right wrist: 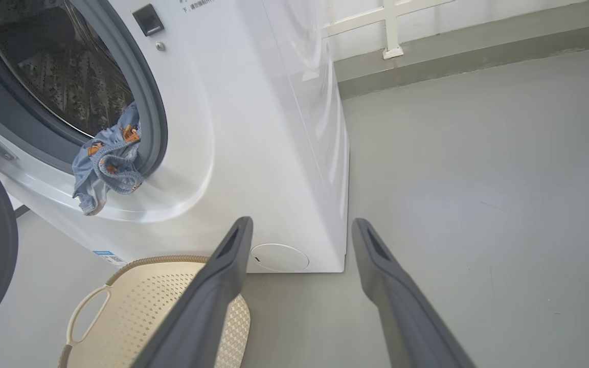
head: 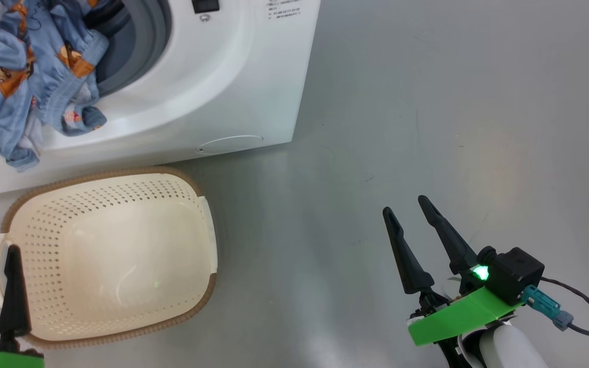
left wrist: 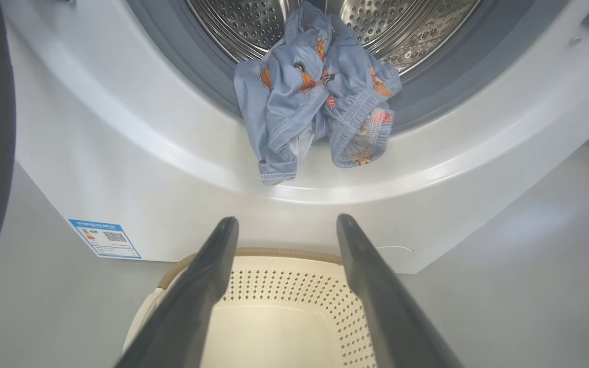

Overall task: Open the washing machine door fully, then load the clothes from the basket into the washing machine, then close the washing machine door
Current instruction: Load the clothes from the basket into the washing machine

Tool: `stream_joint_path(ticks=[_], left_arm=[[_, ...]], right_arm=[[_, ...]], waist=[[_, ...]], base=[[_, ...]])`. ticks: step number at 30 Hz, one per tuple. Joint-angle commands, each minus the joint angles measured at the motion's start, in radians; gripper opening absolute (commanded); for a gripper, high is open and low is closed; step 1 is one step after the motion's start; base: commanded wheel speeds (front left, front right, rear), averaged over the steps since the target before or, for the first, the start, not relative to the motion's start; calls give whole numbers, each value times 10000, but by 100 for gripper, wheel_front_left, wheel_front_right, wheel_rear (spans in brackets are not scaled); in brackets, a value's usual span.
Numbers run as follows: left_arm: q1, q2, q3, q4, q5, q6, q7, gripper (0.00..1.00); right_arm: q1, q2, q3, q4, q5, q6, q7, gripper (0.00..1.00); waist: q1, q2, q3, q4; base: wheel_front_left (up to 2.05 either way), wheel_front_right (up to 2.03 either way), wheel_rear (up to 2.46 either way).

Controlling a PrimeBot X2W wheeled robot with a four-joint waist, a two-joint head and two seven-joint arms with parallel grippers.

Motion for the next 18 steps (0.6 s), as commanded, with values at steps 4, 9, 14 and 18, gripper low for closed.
stream_joint_path(ticks=[4, 9, 14, 18], left_arm=[[306, -28, 758, -229, 243, -24, -62, 100], [554, -229, 846, -220, 300, -24, -62, 100], [658, -337, 872, -186, 309, -24, -62, 100], [640, -378, 848, -147, 286, -25, -62, 100]], right_arm=[[307, 28, 203, -161, -51, 16, -48, 100], [329, 28, 211, -131, -52, 16, -48, 100], [335, 28, 182, -139, -76, 16, -48, 100], [328, 28, 182, -125, -74, 16, -48, 100]], waist=[[0, 0, -83, 9], [0, 0, -137, 9], [0, 0, -136, 35], [0, 0, -136, 35]], base=[[0, 0, 0], [0, 0, 0], [0, 0, 0], [0, 0, 0]])
